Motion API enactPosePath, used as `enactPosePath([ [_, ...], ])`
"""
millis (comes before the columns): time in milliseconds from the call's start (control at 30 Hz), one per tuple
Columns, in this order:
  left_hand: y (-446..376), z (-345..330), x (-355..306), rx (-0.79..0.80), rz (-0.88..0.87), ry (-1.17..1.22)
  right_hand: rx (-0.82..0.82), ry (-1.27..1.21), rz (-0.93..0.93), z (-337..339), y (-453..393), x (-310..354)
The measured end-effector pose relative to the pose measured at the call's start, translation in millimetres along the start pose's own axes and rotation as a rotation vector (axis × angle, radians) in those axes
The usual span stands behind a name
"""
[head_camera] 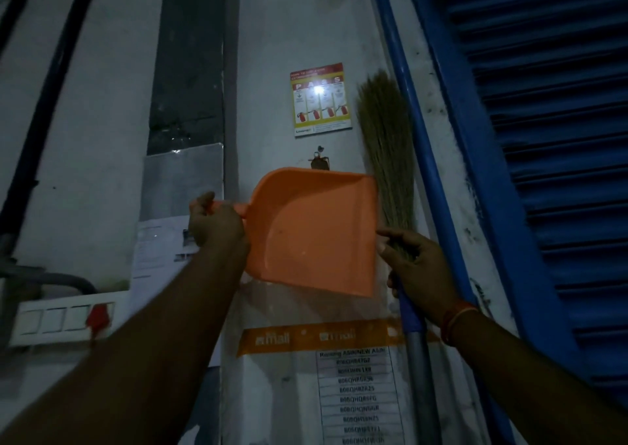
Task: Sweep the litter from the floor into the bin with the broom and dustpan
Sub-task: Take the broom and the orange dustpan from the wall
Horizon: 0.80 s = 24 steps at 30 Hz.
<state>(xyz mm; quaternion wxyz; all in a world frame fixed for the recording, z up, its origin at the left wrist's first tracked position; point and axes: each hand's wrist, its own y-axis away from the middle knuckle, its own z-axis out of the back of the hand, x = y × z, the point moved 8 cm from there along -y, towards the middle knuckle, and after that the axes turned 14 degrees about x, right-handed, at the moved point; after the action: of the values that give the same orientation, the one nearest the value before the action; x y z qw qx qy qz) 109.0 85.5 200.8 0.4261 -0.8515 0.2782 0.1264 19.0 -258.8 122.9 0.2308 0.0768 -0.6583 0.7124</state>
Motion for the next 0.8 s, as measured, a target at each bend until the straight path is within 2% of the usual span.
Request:
enactPosePath([
  [200,52.8,30.1,1.5,-0.118,0.052,0.12,0.111,-0.09,-0.046,2.2,15.3,26.9],
  [333,87.4,40.7,4.0,-0.131,0.101,0.197,0.18,-0.115,-0.08,14.5,23.6,42.9],
  [533,133.7,60.1,6.6,-0.135,0.108,0.095,0.234,-0.1,-0.089,32.9,54.6,54.6],
  [667,149.8,60.0,3.7,0.097,0.178,-0.103,0.249,-0.133,-0.093,42.3,71.7,57.3],
  [733,150.3,58.4,-5.1,0.262,0.185,-0.319,0.245,-0.148,-0.085,48.0,76.0,61.9],
  [800,152.7,52.1,-21.0,0.454,0.115,-0.579,0.241,-0.156,-0.079,53.2,78.1,65.4],
])
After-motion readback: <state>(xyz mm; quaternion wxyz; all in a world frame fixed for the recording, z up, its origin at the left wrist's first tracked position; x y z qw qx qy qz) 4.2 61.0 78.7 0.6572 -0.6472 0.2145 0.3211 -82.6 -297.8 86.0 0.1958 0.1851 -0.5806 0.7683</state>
